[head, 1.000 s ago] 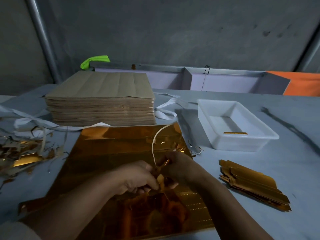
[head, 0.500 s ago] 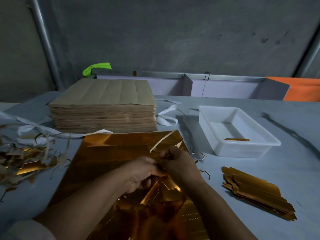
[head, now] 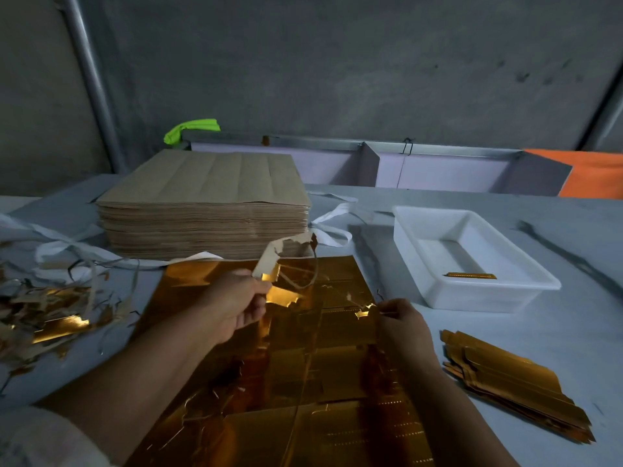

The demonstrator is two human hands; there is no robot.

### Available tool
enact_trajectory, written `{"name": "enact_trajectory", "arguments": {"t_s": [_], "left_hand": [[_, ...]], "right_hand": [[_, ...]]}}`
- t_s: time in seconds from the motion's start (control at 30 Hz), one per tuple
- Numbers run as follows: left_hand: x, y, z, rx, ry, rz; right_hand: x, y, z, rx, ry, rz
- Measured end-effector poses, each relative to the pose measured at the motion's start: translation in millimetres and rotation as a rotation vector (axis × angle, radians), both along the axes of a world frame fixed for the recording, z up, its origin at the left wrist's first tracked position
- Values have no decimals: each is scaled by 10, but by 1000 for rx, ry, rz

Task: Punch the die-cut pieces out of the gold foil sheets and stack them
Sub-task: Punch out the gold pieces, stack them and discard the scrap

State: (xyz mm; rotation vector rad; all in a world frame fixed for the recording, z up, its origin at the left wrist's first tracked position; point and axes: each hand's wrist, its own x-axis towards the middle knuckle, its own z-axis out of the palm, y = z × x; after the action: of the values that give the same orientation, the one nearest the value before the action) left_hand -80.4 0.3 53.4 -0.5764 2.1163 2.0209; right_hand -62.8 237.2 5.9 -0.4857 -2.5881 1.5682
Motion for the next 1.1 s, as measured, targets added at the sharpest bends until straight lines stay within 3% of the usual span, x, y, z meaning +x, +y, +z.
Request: {"name": "enact_trajectory", "arguments": {"t_s": [0.17,0.37,0.53,0.87,1.0,1.1], "left_hand": [[-84,-198,59,106,44,181],[-72,-436,66,183,57,273],[-35,-543,47,170,69,261],[-52,-628,-23,146,69,274],[-41,-655,-87,122,53,273],[-39,-708,-144,93,57,271]], "right_hand": [[-80,-68,-122,164,-14,54],[-310,-105,-57,713,-77,211],[-466,-188,-21,967,-155,331],[-587,-154,-136,1087,-11,377],[-635,-89,-113,1068,16,389],[-665,-104,-32,1020,138,371]]}}
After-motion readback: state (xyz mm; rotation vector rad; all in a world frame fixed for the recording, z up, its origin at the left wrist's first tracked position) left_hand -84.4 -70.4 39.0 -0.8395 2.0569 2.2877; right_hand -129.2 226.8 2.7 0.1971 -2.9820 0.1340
